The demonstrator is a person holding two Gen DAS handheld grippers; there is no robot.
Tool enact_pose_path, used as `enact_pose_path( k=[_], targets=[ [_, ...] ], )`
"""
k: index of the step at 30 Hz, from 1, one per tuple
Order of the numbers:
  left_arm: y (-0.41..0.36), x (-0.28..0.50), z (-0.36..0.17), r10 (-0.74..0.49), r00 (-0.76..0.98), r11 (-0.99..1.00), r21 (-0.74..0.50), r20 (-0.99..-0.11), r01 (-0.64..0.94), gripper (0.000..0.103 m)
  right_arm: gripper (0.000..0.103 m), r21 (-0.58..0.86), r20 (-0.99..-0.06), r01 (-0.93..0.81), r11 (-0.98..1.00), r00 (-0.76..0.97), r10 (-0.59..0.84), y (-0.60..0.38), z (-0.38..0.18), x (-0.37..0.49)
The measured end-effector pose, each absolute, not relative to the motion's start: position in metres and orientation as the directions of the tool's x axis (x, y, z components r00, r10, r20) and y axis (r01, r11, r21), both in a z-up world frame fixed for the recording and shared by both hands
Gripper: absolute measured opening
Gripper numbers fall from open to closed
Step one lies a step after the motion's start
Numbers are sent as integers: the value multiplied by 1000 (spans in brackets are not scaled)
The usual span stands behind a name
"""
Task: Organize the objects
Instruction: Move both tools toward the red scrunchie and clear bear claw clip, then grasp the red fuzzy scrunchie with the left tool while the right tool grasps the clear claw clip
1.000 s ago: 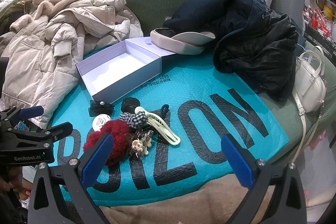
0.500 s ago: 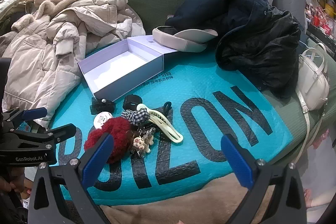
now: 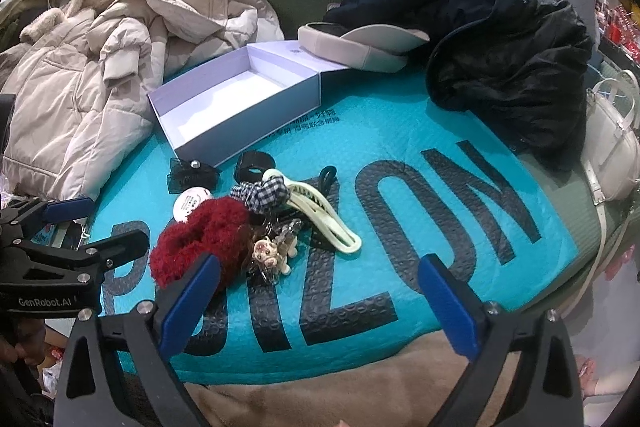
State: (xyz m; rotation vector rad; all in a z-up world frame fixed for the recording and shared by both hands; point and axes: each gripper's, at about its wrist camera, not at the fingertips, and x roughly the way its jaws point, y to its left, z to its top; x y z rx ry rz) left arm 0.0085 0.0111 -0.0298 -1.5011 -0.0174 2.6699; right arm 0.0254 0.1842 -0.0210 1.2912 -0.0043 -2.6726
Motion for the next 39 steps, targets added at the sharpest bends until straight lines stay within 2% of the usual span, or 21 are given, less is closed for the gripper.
enact_pose_path(
  k=[9,14,20,24,26,31,33,39],
  targets=[
    [24,-4,-49,109,-482,-992,-66,-870,-105,98,93,105,-802,185,-977,-565,-194,182,-42,13],
    [30,-15,-62,120,-447,-991,-77,-887,-113,93,89,126,-814,199,-972,-540,-216,181,-50,3],
    [33,-27,-76,137,-415,-988,-94,-899,-124,90,82,162,-824,226,-961,-505,-258,181,-62,-6],
    [37,-31,-84,141,-412,-987,-94,-900,-134,88,74,183,-829,246,-952,-482,-284,180,-67,-9],
    [39,-30,-86,152,-410,-984,-97,-899,-152,82,72,185,-830,261,-948,-475,-293,177,-67,-11],
    [39,-27,-87,202,-399,-973,-138,-894,-184,52,72,208,-822,301,-931,-463,-333,168,-70,-13],
    [36,-26,-85,206,-399,-972,-139,-893,-190,46,72,220,-822,311,-924,-451,-348,165,-73,-15],
    [22,-23,-79,166,-401,-976,-93,-901,-197,44,66,241,-830,324,-915,-420,-367,157,-84,-23]
  ],
)
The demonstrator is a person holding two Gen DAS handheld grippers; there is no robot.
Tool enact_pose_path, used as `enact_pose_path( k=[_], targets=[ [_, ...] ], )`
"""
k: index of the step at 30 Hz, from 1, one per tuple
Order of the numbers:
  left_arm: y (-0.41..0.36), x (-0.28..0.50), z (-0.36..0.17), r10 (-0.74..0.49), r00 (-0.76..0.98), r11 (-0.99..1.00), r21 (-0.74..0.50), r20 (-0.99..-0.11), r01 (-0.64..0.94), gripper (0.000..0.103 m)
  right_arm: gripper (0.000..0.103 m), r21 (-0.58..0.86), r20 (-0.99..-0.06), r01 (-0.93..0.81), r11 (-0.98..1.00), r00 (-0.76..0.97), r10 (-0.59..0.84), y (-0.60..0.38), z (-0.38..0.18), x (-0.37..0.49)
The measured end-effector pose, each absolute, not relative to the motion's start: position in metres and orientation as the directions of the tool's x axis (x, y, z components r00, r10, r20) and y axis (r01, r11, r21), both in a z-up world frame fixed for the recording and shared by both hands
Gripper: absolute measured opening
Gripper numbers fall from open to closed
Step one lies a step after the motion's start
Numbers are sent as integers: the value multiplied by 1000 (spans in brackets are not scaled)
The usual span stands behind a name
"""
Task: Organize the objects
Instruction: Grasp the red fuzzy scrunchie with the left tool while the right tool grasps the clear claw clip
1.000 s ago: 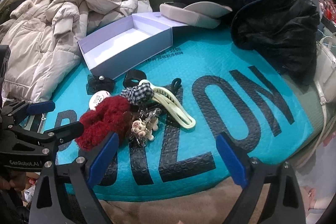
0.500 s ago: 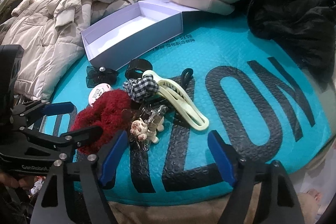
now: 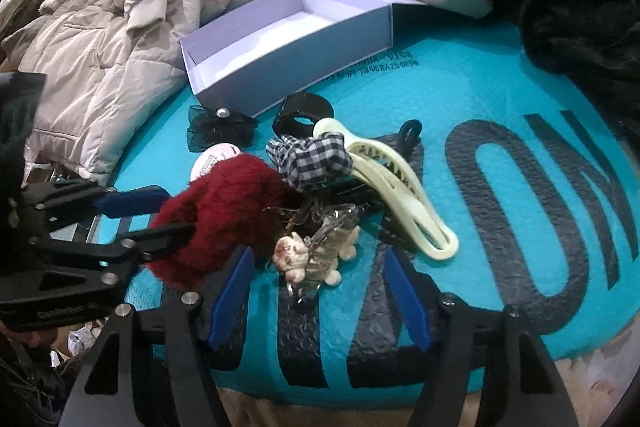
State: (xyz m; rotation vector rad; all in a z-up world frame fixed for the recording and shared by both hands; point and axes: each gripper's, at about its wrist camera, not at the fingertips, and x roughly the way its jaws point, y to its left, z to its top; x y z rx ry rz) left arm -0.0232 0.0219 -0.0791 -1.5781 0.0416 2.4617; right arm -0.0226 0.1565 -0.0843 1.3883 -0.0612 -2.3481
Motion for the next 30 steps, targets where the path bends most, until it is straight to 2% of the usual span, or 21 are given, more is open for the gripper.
enact_pose_path(
  k=[7,11,13,19,30],
  targets=[
    [6,-23,-76,254,-399,-964,-195,-881,-182,44,47,211,-830,355,-911,-426,-358,147,-88,-22],
    [1,-22,-74,298,-386,-953,-254,-873,-163,45,47,220,-822,362,-906,-432,-371,149,-88,-21],
    [3,-20,-72,309,-386,-950,-261,-869,-172,50,45,222,-819,362,-905,-434,-375,150,-88,-21],
    [19,-16,-68,285,-392,-953,-213,-875,-216,63,45,208,-821,370,-905,-437,-367,152,-85,-15],
    [44,-19,-85,243,-371,-953,-149,-896,-265,68,45,185,-827,362,-914,-445,-343,161,-84,-6]
  ],
)
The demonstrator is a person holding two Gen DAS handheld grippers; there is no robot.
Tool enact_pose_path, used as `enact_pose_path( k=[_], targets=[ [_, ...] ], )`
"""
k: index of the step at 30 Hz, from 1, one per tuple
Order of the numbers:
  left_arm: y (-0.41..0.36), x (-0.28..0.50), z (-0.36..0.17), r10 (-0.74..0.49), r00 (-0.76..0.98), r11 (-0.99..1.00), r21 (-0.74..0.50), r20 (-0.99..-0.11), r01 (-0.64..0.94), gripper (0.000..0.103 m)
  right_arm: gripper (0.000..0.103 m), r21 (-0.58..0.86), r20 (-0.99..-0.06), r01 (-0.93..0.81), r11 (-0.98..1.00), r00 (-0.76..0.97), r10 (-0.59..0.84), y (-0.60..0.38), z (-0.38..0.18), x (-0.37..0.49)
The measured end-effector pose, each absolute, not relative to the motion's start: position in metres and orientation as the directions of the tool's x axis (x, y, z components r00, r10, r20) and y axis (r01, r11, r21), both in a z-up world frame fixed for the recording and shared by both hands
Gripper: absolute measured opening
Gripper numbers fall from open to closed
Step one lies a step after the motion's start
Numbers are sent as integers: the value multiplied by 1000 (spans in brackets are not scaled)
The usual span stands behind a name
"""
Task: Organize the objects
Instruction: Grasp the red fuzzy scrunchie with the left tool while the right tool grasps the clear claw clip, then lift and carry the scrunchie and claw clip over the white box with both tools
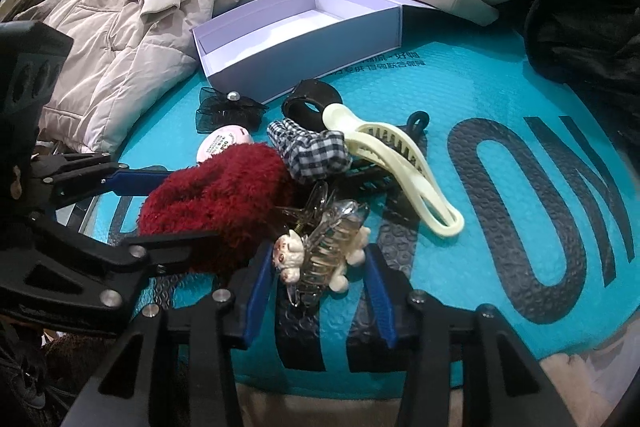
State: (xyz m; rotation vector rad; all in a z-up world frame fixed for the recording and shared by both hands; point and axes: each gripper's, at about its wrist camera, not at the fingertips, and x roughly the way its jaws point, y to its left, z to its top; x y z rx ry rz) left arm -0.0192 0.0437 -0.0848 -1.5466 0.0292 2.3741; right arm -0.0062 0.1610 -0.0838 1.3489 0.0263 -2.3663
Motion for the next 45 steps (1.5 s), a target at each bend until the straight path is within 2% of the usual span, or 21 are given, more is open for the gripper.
enact_pose_path(
  k=[5,7,10,13,22,31,45],
  targets=[
    [43,-21,-95,237,-357,-956,-152,-904,-250,68,45,191,-825,353,-916,-448,-345,168,-83,-3],
    [41,-21,-98,249,-360,-955,-166,-899,-245,54,45,190,-822,355,-915,-451,-346,169,-82,-1],
    [41,-18,-97,233,-381,-957,-141,-895,-253,43,45,187,-820,357,-915,-456,-345,168,-79,1],
    [42,-15,-92,227,-393,-958,-131,-891,-256,38,45,180,-816,363,-914,-464,-345,166,-75,3],
    [43,3,-64,253,-431,-950,-139,-866,-279,37,45,170,-792,373,-912,-499,-352,166,-57,18],
    [40,12,-29,210,-499,-962,-86,-841,-258,37,45,150,-761,380,-913,-545,-352,166,-32,22],
    [28,-25,1,160,-543,-978,-56,-825,-203,37,45,126,-739,401,-907,-572,-355,163,-5,-11]
  ],
)
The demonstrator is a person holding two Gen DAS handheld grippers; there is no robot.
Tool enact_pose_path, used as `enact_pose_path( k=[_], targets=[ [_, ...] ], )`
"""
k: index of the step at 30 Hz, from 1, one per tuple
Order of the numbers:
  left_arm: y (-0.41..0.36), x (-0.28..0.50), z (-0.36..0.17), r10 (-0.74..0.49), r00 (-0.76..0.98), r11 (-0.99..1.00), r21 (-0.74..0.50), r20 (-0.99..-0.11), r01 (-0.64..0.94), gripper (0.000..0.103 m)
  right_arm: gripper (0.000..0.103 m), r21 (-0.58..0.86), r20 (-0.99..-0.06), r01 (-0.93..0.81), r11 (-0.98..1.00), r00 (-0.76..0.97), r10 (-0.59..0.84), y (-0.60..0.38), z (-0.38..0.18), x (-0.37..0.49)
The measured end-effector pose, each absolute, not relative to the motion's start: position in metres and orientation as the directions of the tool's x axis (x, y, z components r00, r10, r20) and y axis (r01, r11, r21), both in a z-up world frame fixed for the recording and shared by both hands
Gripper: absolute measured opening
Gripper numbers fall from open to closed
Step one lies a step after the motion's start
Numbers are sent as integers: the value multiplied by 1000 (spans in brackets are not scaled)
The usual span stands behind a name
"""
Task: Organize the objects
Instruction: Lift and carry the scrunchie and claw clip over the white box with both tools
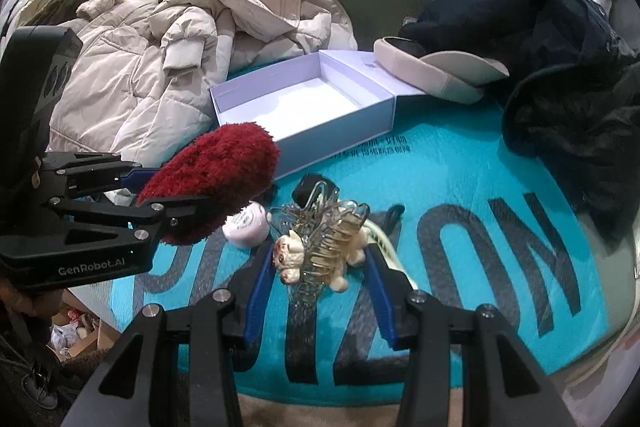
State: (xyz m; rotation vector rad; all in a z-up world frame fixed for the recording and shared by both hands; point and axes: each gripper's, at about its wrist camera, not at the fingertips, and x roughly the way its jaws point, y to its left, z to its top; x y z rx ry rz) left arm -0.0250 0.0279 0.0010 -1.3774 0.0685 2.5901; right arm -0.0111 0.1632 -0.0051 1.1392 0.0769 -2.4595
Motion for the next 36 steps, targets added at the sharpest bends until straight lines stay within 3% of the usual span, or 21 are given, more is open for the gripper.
enact_pose_path(
  k=[36],
  targets=[
    [-45,-195,-28,10,-553,-998,28,-833,-60,37,45,98,-705,503,-859,-574,-417,105,-8,-173]
  ],
)
